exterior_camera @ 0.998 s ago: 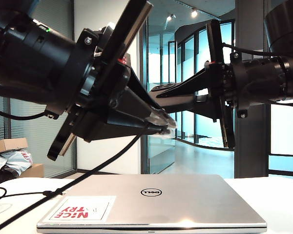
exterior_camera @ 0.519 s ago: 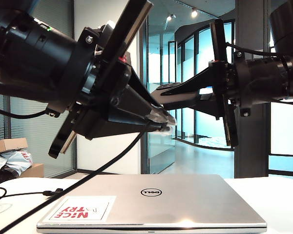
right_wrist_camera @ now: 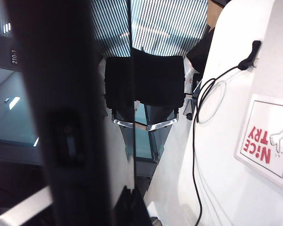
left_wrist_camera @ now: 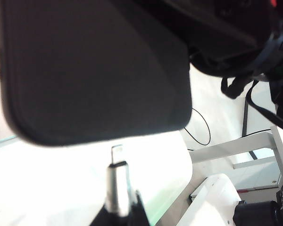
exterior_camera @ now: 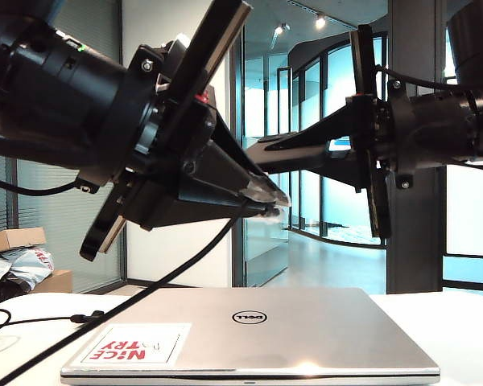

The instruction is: Pick up the charging cable and the phone, plug the charging cable into the charging port on the phone, and finally place them back on the table.

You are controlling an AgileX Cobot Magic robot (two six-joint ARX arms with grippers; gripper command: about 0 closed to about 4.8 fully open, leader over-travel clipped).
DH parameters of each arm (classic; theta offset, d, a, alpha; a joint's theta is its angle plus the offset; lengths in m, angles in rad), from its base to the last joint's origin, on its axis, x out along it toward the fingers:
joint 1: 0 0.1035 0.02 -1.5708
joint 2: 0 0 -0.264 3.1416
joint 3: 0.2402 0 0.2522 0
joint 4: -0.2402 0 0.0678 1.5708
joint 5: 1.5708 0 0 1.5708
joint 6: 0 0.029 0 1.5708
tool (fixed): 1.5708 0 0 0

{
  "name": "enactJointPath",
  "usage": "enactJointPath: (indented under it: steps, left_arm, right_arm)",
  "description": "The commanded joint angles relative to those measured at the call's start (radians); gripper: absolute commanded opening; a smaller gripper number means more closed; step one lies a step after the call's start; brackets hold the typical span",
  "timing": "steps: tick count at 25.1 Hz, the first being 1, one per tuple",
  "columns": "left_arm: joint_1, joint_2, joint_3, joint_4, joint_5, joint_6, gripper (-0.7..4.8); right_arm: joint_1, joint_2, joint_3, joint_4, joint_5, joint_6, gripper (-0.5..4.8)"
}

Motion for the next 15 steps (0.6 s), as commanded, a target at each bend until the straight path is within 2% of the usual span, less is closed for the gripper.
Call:
enactJointPath:
  steps: [1,15]
  left_arm:
    - [0.001,-0.003,0.003,0.02,0.0,0.005,-0.06]
    - [0.001,-0.003,0.003,0.02,0.0,0.005,-0.06]
  right_arm:
    - [0.001,-0.009,-0.002,0.04,-0.011,-0.001,-0.06]
    - [0.005,-0.008,-0.001,0.048,0.001,-0.01,-0.06]
